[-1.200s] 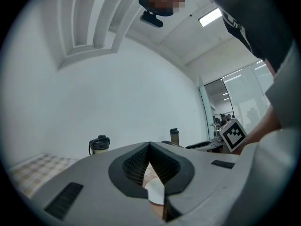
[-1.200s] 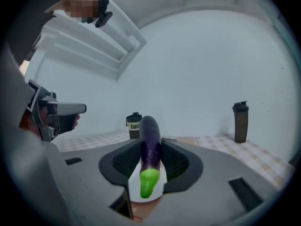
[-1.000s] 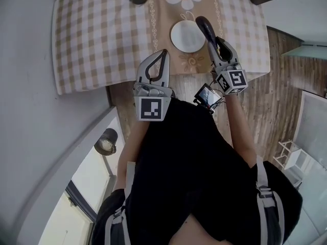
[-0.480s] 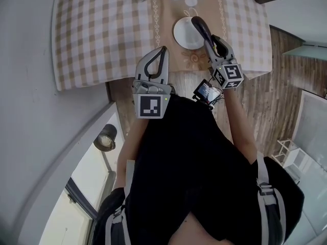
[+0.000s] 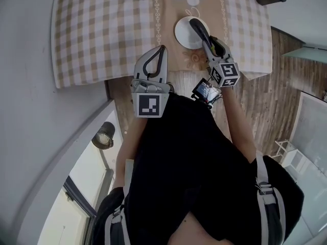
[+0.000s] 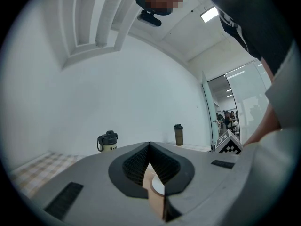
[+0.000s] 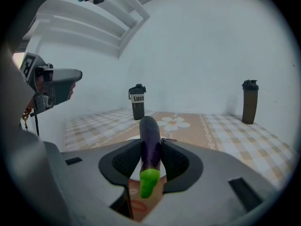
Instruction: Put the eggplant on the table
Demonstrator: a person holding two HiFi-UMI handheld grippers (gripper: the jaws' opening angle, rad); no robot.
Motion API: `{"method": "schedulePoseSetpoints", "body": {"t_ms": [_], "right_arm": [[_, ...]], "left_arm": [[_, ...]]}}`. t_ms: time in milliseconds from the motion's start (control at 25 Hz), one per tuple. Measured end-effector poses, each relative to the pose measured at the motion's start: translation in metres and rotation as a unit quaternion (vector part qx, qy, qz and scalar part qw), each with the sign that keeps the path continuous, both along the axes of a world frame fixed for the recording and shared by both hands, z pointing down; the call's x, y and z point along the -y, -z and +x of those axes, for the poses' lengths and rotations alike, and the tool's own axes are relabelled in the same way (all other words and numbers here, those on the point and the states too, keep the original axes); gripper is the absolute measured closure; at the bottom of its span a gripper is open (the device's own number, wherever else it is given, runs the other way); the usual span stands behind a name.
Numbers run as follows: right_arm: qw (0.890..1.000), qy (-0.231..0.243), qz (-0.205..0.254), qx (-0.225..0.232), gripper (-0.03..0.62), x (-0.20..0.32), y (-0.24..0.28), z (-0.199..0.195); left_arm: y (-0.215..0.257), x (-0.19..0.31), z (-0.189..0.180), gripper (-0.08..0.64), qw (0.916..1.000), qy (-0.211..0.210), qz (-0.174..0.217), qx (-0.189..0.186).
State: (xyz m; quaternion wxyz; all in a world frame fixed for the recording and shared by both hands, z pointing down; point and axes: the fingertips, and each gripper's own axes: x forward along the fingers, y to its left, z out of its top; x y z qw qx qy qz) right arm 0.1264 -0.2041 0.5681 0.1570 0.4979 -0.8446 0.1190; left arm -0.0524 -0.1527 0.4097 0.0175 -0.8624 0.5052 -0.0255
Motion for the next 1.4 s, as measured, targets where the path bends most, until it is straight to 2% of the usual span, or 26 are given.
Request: {"method": "schedulePoseSetpoints", "body": {"t_ms": [120,560,680,1080,1200,1400], "right_arm": [[1.0,0.001,-0.009,-0.005,0.451,0.002,-0.007,-0.001],[0.999,0.016,-0.028,-0.018,0.451,0.011,-0.024,-0.01],[0.999,0.019,-0.031,-0.022,0.451,0.013,-0.028,-0.013],[0.998,0.026,-0.041,-0.031,0.451,0.014,-0.037,-0.021],[0.998,0.027,-0.042,-0.032,0.451,0.016,-0.038,-0.022],[0.998,0.027,-0.041,-0.031,0.451,0.019,-0.038,-0.024]], "left_arm": [[-0.003,0.001,-0.002,0.557,0.9999,0.0,-0.004,0.011],[-0.005,0.006,-0.011,0.557,0.9998,0.02,-0.007,0.002],[-0.008,0.005,-0.014,0.557,0.9997,0.019,-0.007,0.015],[-0.007,0.001,-0.026,0.557,0.9993,0.037,-0.004,0.005],[-0.008,0.001,-0.03,0.557,0.9991,0.038,-0.007,0.016],[-0.008,0.001,-0.032,0.557,0.999,0.043,-0.006,0.014]]}}
